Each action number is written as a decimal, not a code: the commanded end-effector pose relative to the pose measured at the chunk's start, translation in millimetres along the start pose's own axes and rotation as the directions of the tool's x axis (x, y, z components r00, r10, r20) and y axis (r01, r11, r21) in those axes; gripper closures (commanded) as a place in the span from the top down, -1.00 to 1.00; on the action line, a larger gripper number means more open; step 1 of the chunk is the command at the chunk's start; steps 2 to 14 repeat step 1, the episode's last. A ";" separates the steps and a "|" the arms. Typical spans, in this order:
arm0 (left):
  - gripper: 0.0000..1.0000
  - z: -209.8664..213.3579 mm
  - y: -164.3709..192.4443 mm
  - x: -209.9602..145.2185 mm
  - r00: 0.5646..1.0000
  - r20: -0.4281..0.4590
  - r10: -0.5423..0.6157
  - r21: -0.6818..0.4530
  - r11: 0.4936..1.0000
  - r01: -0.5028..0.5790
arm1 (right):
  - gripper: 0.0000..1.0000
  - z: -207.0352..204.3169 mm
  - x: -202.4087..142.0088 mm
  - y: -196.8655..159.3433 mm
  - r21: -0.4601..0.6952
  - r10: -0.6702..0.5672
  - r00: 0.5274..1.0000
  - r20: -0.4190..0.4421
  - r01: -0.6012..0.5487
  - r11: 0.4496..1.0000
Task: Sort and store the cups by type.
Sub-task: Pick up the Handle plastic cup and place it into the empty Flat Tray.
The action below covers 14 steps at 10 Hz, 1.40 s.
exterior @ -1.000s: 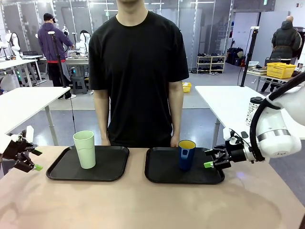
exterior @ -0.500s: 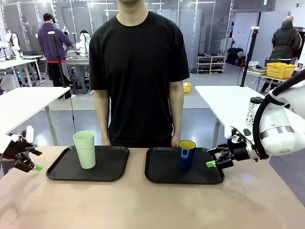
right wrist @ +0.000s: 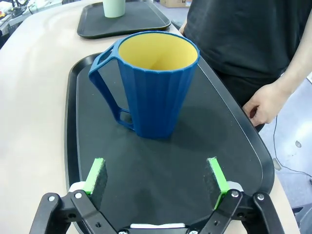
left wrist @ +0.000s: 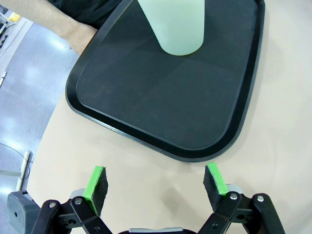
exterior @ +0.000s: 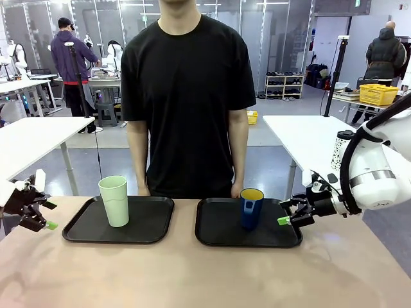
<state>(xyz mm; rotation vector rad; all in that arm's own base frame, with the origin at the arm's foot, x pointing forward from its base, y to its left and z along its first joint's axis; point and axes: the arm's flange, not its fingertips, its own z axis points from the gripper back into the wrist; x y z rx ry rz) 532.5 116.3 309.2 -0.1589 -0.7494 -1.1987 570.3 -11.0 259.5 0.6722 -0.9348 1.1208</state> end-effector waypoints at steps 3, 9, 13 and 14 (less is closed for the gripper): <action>1.00 0.8 0.9 -0.1 1.000 0.007 -0.011 -0.001 1.000 0.011 | 1.00 -1.5 0.0 -3.4 0.008 0.005 1.000 0.010 -0.005 1.000; 1.00 0.8 0.9 -0.1 1.000 0.007 -0.011 -0.001 1.000 0.011 | 1.00 -1.5 0.0 -3.4 0.008 0.005 1.000 0.010 -0.005 1.000; 1.00 0.8 0.9 -0.1 1.000 0.007 -0.011 -0.001 1.000 0.011 | 1.00 -1.5 0.0 -3.4 0.008 0.005 1.000 0.010 -0.005 1.000; 1.00 0.8 0.9 -0.1 1.000 0.007 -0.011 -0.001 1.000 0.011 | 1.00 -1.5 0.0 -3.4 0.008 0.005 1.000 0.010 -0.005 1.000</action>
